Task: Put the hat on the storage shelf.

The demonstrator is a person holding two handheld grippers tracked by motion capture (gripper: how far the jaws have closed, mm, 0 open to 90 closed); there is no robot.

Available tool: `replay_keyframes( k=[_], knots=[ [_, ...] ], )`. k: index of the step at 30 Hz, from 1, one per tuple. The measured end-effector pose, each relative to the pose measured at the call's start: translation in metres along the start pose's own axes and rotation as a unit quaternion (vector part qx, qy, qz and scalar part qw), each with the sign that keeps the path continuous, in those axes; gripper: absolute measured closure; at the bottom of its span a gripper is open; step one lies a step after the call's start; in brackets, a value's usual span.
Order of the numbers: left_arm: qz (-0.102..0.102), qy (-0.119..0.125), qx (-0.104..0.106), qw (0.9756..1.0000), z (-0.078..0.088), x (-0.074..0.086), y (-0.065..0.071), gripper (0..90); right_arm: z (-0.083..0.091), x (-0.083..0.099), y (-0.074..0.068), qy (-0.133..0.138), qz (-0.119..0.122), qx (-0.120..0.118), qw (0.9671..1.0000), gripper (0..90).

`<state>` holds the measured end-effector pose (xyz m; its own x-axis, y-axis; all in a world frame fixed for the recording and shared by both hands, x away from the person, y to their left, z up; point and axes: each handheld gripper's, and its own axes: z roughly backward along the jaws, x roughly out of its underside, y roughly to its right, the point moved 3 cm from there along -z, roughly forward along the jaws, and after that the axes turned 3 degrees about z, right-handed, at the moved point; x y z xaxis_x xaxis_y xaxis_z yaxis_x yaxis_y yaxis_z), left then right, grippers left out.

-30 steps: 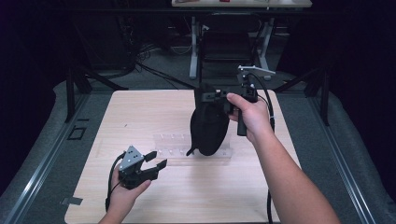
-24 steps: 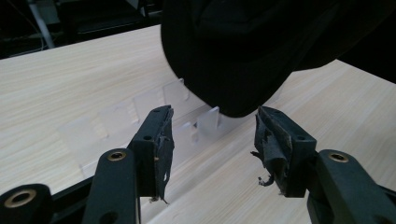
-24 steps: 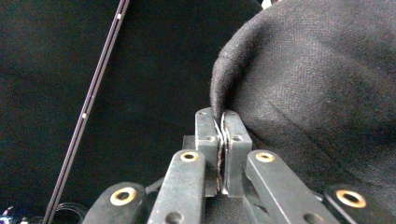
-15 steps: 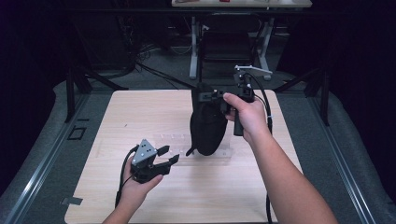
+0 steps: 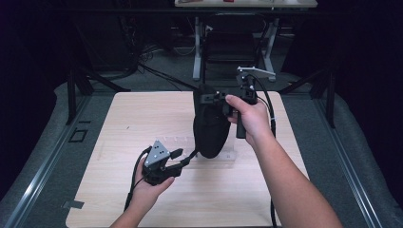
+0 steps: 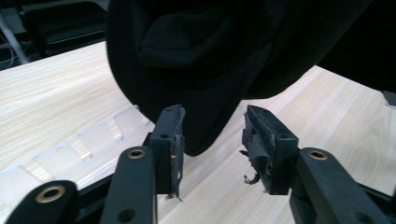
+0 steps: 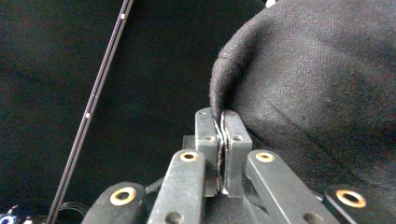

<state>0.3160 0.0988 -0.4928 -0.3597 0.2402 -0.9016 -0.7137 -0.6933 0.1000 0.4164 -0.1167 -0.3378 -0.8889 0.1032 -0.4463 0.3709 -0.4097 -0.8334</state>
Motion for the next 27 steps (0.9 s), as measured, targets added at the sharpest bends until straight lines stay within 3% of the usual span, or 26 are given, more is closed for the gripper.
replay_keyframes(
  k=[11, 14, 18, 27],
  knots=[
    [-0.003, -0.01, 0.002, 0.9999, -0.015, 0.0, 0.004, 63.9, -0.003, 0.001, -0.001, 0.002, -0.003, -0.005, 1.0, 87.3],
    [-0.013, -0.019, -0.003, 0.9997, -0.019, 0.001, 0.006, 68.1, -0.002, 0.001, 0.0, 0.003, -0.005, -0.007, 1.0, 87.3],
    [-0.044, -0.028, -0.027, 0.9983, -0.023, 0.003, 0.008, 74.7, -0.001, 0.001, 0.001, 0.007, -0.007, -0.007, 0.9999, 87.3],
    [-0.056, -0.029, -0.03, 0.9975, -0.024, 0.005, 0.007, 80.8, 0.0, 0.001, 0.002, 0.009, -0.009, -0.01, 0.9999, 86.9]
  ],
)
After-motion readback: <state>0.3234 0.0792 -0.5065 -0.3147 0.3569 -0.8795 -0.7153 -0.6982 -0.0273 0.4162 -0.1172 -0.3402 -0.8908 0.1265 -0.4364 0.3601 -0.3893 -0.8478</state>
